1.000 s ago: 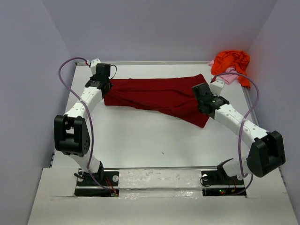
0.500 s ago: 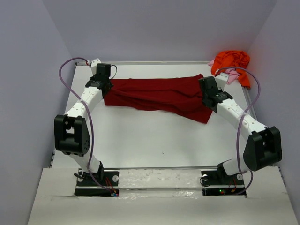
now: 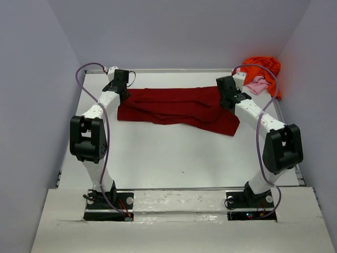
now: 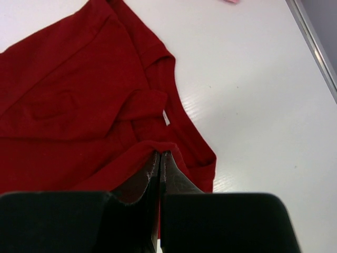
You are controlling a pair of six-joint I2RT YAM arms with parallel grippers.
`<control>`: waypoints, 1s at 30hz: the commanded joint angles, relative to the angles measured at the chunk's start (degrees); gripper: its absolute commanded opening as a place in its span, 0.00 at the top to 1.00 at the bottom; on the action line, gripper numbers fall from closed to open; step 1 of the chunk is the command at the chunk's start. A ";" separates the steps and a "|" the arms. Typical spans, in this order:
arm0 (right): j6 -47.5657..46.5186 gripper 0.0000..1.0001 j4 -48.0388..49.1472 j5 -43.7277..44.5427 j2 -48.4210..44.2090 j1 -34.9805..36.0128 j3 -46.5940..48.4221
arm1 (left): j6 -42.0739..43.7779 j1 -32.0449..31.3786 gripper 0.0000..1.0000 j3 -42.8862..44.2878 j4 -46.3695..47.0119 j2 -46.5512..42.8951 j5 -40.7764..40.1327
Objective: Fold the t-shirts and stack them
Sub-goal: Fold the tshirt
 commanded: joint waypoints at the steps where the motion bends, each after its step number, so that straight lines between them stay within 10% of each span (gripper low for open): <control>1: -2.52 1.00 3.44 1.67 2.42 0.09 5.38 | 0.44 -0.46 1.00 6.15 0.15 3.30 -1.88; 30: -7.97 1.00 3.00 2.73 16.30 -4.66 18.13 | 1.14 1.47 1.00 16.69 -1.52 17.19 -3.64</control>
